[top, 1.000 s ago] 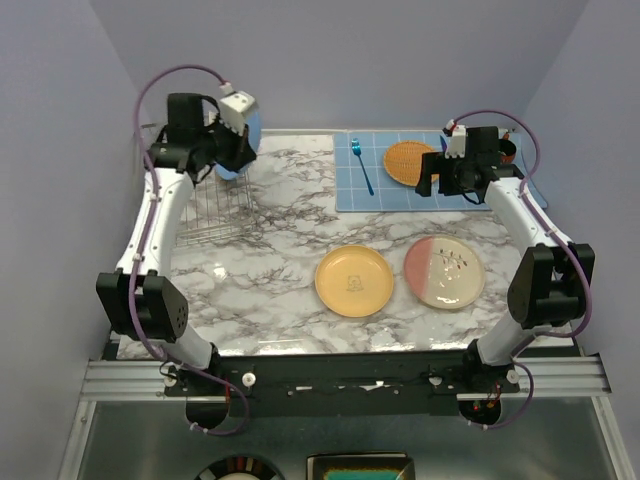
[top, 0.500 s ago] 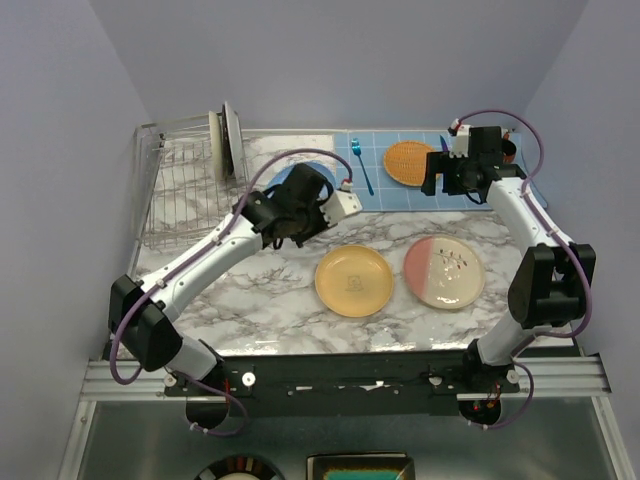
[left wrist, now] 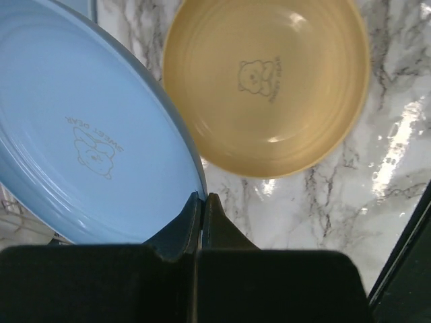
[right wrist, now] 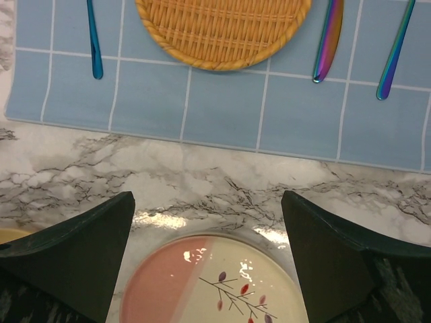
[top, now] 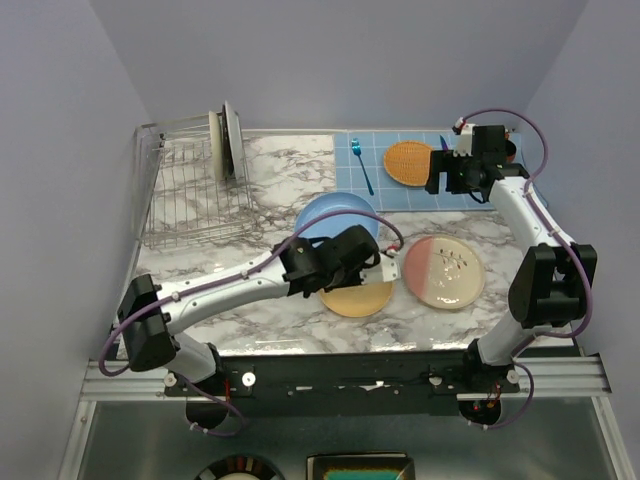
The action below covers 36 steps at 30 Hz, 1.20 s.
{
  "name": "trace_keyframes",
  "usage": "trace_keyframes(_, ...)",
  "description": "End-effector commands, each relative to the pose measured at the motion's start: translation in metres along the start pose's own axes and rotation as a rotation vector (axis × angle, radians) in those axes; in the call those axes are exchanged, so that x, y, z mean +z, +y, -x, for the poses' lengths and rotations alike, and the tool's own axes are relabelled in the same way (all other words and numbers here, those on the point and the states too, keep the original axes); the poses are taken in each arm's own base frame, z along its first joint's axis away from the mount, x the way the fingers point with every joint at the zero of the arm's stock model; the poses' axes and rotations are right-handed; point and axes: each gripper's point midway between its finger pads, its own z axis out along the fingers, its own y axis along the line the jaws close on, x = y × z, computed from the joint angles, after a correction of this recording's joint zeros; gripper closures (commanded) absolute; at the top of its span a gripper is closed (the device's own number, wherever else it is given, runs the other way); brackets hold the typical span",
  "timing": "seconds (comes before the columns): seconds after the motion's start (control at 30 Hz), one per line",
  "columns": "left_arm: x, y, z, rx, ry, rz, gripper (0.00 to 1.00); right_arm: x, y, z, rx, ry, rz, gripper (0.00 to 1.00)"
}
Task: Unload the plates from the dish rack
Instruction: Place the plate at the center of the board.
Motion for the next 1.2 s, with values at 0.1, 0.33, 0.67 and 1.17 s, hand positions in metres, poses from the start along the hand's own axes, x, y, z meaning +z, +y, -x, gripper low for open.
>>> trace_keyframes(0.1, 0.039, -0.066, -0.004, 0.127, 0.058, -0.087, 1.00, -0.009, -0.020, 0.017, 0.004, -0.036, -0.071, 0.01)
trace_keyframes(0.33, 0.062, -0.092, -0.006, 0.177, 0.083, -0.127, 1.00, -0.010, -0.033, 0.015, 0.022, -0.034, -0.087, 0.01)
trace_keyframes(0.67, 0.071, -0.115, -0.005, 0.199, 0.087, -0.165, 1.00, -0.008, -0.033, 0.012, 0.026, -0.027, -0.068, 0.01)
trace_keyframes(1.17, 0.079, -0.135, -0.014, 0.223, 0.106, -0.201, 1.00, -0.011, -0.031, 0.011, 0.033, -0.029, -0.048, 0.01)
